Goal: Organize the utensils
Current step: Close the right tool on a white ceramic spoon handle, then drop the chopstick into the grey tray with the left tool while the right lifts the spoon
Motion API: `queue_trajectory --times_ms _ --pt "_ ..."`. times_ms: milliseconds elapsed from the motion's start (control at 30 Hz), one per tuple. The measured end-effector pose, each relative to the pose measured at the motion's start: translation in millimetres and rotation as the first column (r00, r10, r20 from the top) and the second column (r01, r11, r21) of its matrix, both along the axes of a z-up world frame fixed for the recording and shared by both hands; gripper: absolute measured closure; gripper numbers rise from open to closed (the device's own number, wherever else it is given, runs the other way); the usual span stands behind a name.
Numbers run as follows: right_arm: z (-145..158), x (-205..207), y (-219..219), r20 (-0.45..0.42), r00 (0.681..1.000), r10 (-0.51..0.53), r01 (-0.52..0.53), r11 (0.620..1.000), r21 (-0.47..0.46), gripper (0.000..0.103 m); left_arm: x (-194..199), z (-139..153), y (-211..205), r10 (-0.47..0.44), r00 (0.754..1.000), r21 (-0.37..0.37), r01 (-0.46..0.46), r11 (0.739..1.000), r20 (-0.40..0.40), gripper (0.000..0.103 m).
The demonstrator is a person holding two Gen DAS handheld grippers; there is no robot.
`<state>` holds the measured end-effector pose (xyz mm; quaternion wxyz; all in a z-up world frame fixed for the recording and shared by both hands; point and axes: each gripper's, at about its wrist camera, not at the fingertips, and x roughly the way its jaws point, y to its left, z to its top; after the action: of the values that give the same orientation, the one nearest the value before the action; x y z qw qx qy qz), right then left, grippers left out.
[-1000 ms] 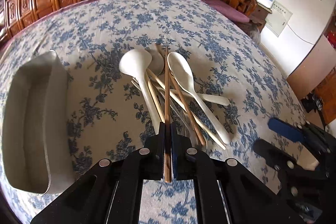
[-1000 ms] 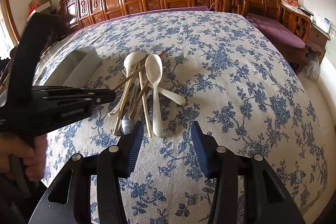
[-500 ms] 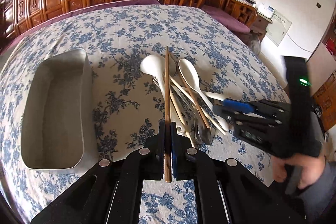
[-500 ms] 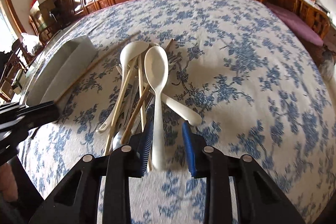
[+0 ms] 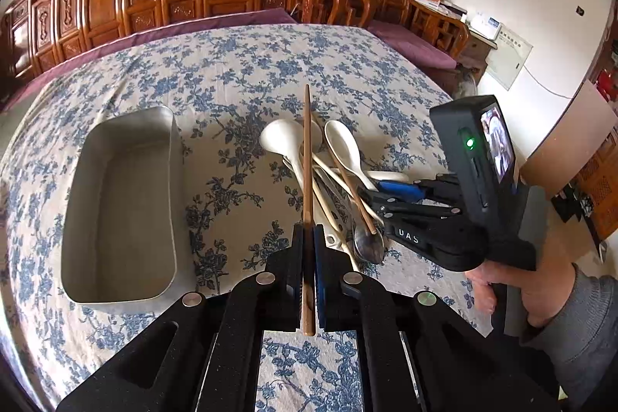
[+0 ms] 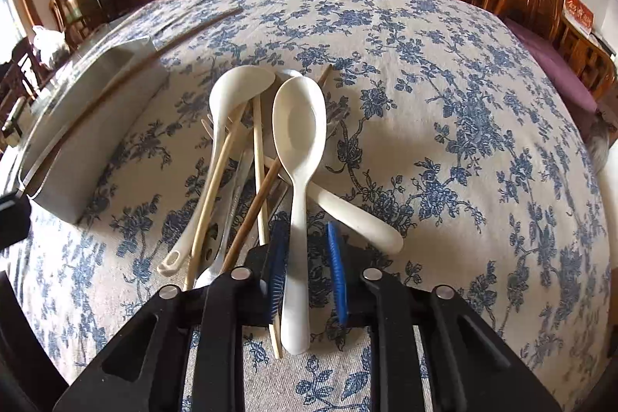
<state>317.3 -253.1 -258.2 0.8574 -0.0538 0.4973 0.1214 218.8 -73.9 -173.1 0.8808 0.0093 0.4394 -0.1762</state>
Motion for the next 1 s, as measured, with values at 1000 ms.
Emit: queue_trajectory --times_ms 1000 --pt "94 -35 92 0.147 0.974 0.175 -0.189 0.978 0.09 0.092 24 12 123 0.197 0.98 0.06 -0.198 0.978 0.012 0.099"
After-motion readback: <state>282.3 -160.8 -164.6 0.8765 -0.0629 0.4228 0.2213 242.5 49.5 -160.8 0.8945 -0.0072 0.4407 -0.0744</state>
